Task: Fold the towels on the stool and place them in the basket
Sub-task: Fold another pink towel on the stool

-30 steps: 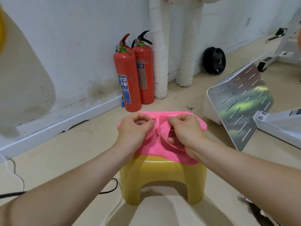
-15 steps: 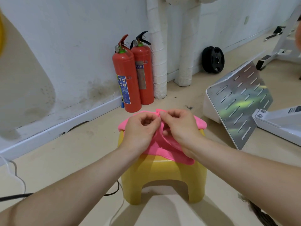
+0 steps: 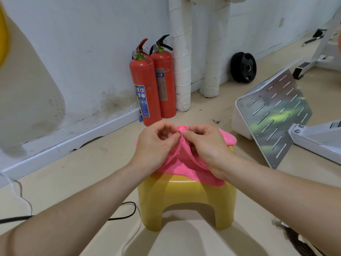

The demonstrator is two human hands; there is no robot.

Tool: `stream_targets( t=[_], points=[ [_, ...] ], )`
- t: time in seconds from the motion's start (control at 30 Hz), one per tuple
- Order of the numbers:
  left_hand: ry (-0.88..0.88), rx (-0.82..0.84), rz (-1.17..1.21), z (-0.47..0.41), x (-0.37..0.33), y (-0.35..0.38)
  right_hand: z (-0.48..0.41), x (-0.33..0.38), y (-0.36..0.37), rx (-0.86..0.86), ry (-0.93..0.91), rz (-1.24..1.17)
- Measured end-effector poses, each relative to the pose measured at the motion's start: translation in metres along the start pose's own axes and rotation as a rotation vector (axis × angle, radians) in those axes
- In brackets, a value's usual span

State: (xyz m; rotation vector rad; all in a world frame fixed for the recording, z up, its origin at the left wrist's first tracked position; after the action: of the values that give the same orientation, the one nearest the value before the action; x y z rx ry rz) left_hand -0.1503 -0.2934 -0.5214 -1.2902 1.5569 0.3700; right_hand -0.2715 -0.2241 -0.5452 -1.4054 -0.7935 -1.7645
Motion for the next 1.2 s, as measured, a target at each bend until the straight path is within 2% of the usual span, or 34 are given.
stream_targets(
  t=[0.1, 0.4, 0.5, 0.73, 0.87, 1.0, 1.1, 1.2],
  points=[
    [0.109, 0.024, -0.175, -0.006, -0.008, -0.007, 0.003, 0.004, -0.005, -0.083, -0.045, 0.071],
    [0.257, 0.079, -0.246, -0.013, -0.019, -0.006, 0.012, 0.022, -0.001, -0.088, -0.296, 0.244],
    [0.380, 0.100, -0.322, -0.011, -0.025, -0.005, 0.016, 0.025, 0.000, -0.082, -0.354, 0.319],
    [0.629, 0.151, -0.545, -0.012, -0.037, -0.003, 0.015, 0.030, 0.000, -0.085, -0.357, 0.413],
    [0.790, 0.122, -0.632, -0.010, -0.044, -0.002, 0.013, 0.031, -0.001, -0.095, -0.355, 0.427],
    [0.693, 0.094, -0.583, -0.012, -0.052, -0.003, 0.009, 0.030, -0.001, -0.109, -0.338, 0.572],
    [0.601, -0.056, -0.468, -0.026, -0.063, -0.023, -0.002, 0.029, -0.023, -0.190, -0.263, 0.719],
    [0.501, -0.243, -0.377, -0.046, -0.072, -0.052, -0.013, 0.036, -0.049, -0.218, -0.153, 0.705]
  ],
)
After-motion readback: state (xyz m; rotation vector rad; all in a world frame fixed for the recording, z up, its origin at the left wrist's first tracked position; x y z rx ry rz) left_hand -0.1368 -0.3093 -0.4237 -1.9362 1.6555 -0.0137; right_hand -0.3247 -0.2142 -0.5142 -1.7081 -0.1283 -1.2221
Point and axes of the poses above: each hand's wrist, its own z-axis away from the middle knuckle, its own y-axis out of the palm, x = y × z, the point moved 7 cm from there along -z, towards the middle knuckle, and after that the axes turned 9 degrees about y, right-handed, at the moved point
